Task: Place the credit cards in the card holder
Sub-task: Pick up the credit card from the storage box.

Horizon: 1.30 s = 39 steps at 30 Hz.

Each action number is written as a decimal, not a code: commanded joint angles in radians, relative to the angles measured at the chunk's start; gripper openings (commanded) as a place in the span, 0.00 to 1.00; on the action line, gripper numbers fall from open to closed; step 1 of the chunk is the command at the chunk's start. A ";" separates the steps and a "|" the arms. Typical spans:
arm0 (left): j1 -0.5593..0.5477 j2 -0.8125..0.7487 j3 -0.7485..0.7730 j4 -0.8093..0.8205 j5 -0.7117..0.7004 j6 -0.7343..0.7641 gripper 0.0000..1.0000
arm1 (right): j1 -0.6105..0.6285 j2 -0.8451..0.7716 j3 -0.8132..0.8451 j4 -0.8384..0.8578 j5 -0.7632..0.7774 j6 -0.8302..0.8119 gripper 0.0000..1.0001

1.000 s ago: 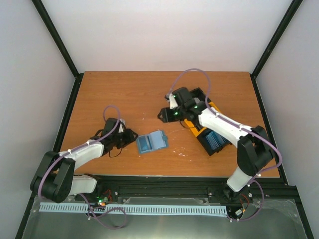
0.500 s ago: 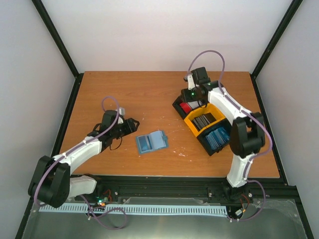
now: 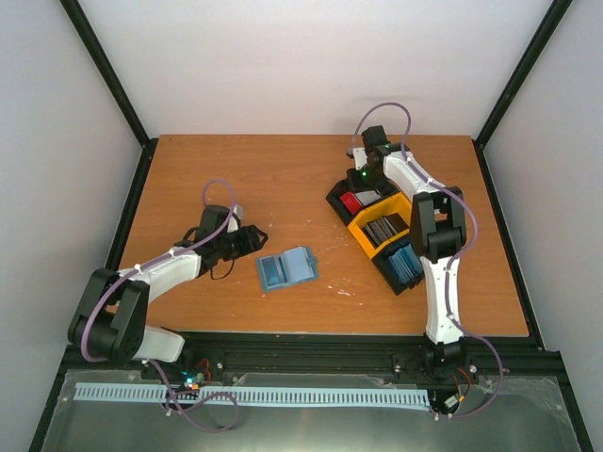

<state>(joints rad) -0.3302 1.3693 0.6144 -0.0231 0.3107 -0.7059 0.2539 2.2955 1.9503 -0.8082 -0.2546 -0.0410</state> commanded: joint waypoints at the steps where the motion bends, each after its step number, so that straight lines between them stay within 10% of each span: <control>1: 0.010 0.036 0.046 0.011 0.009 0.018 0.60 | 0.000 0.034 0.042 -0.052 -0.039 -0.029 0.31; 39: 0.011 0.092 0.066 -0.007 0.006 0.031 0.58 | 0.000 -0.029 0.015 -0.136 -0.214 0.000 0.17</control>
<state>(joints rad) -0.3252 1.4528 0.6464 -0.0238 0.3153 -0.6968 0.2512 2.3234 1.9739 -0.9073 -0.4068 -0.0536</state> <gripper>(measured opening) 0.582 0.167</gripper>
